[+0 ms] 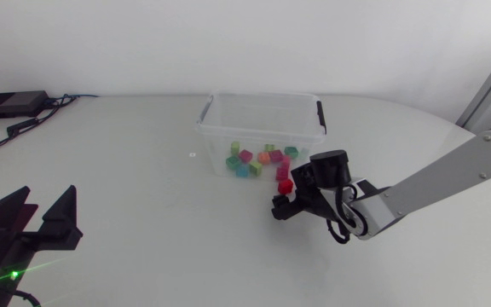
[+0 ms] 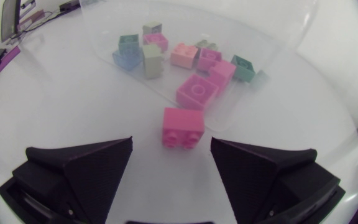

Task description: Pick up the duplo bricks and place them in the container

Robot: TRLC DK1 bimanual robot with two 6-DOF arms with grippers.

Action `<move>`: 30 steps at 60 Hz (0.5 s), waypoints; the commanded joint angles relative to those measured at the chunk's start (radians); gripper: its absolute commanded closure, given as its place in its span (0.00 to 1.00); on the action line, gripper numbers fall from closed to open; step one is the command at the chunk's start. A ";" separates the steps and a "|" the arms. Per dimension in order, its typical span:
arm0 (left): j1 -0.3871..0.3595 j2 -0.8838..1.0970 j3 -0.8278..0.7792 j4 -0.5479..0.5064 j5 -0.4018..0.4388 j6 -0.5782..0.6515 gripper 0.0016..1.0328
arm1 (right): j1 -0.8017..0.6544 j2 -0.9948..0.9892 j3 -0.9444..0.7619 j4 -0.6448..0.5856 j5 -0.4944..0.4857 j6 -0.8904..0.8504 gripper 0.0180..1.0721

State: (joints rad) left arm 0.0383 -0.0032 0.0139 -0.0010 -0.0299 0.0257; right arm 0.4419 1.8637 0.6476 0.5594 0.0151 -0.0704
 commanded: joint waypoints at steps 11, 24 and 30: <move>0.006 -0.009 -0.011 -0.010 0.002 -0.012 0.04 | -0.011 0.058 0.040 0.031 -0.003 0.026 0.13; 0.006 -0.007 -0.011 -0.010 0.002 -0.012 0.04 | -0.019 0.072 0.046 0.042 -0.003 0.027 0.26; 0.006 -0.007 -0.011 -0.010 0.002 -0.012 0.04 | -0.022 0.091 0.055 0.043 -0.004 0.030 0.45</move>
State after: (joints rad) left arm 0.0383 -0.0032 0.0139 -0.0010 -0.0303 0.0257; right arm 0.4286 1.9232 0.6846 0.5900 0.0113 -0.0696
